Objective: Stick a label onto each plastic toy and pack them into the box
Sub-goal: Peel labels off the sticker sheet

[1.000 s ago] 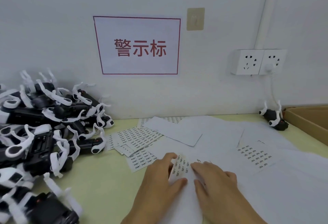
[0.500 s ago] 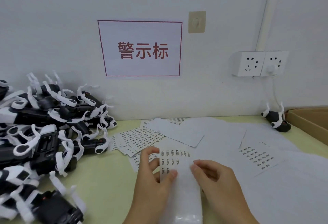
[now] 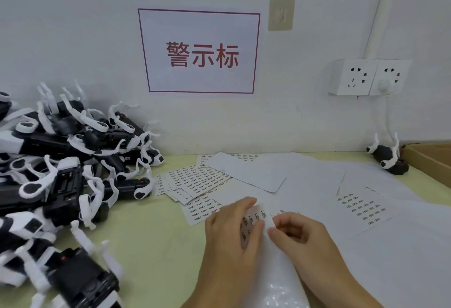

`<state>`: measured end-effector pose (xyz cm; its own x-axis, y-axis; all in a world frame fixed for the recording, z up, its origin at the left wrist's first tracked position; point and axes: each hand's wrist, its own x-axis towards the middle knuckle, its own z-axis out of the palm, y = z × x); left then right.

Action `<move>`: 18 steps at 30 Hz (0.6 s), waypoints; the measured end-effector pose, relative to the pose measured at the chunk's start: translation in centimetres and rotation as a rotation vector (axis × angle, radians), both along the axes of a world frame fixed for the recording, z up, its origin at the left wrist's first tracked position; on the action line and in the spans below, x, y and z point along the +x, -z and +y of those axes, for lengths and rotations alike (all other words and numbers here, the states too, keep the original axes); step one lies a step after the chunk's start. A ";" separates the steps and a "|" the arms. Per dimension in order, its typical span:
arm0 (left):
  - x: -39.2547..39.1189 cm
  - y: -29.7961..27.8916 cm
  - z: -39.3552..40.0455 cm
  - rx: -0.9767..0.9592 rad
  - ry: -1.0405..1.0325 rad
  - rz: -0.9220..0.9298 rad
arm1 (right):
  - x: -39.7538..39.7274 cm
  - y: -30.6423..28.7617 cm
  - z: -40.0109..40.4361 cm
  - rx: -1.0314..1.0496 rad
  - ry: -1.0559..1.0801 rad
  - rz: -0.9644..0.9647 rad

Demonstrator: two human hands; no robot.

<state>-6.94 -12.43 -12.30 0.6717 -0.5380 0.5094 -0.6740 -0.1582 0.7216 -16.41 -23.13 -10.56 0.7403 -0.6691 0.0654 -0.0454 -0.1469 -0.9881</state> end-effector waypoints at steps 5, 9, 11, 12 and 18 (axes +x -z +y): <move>0.1 -0.1 0.1 -0.044 0.024 0.058 | -0.2 -0.2 0.2 0.002 0.011 0.009; 0.0 -0.1 0.3 -0.053 0.079 0.001 | -0.2 -0.1 0.2 -0.006 0.048 0.014; -0.1 -0.2 0.3 -0.061 0.078 -0.011 | -0.1 -0.1 0.2 -0.017 0.058 0.004; -0.1 -0.2 0.2 -0.066 0.072 -0.023 | -0.1 -0.1 0.2 -0.010 0.063 -0.002; 0.0 0.4 0.1 -0.108 -0.012 -0.190 | -0.1 -0.3 0.3 0.063 0.055 -0.004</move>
<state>-6.95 -12.38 -12.68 0.5638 -0.4662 0.6817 -0.7982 -0.0956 0.5948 -16.48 -22.81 -10.21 0.7021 -0.7117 0.0246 -0.0478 -0.0815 -0.9955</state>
